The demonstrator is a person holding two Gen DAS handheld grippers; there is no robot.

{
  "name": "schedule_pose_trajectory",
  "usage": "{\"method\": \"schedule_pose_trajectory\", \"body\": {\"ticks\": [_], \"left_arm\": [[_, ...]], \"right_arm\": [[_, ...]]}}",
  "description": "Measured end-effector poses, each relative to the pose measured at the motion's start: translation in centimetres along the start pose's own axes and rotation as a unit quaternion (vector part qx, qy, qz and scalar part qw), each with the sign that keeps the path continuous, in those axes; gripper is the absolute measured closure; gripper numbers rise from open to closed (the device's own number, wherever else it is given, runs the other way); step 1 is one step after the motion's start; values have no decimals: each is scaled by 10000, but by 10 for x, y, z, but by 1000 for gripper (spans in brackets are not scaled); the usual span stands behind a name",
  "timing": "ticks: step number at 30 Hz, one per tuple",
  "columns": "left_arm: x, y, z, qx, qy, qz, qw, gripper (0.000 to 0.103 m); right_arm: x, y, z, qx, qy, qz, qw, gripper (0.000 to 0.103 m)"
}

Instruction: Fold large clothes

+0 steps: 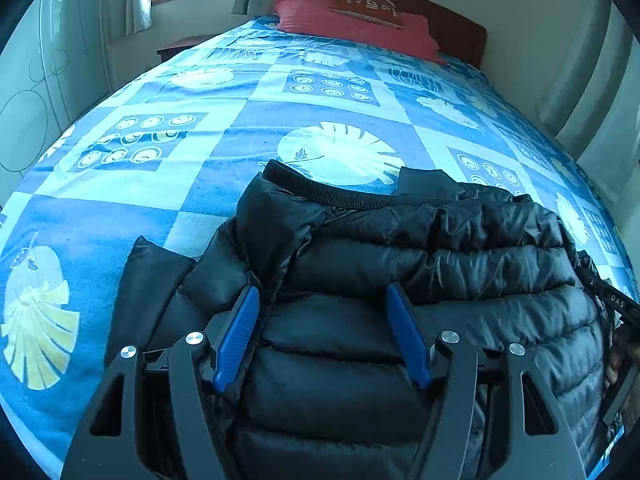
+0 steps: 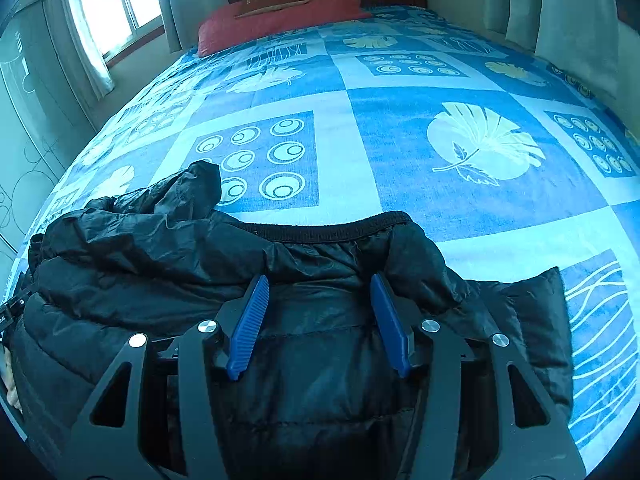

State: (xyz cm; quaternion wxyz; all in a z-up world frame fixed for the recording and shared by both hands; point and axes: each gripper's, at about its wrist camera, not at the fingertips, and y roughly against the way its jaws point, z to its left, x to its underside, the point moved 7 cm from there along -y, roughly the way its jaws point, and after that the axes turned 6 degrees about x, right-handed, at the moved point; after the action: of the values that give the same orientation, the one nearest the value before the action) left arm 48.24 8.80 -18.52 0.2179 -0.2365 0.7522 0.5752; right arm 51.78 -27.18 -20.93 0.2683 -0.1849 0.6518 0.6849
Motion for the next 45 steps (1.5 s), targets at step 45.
{"method": "schedule_pose_trajectory", "body": {"ticks": [45], "left_arm": [[172,133,56,937,2396,-478,9652,58]], "right_arm": [[180,126,-86,-431,-1886,196,9809,47]]}}
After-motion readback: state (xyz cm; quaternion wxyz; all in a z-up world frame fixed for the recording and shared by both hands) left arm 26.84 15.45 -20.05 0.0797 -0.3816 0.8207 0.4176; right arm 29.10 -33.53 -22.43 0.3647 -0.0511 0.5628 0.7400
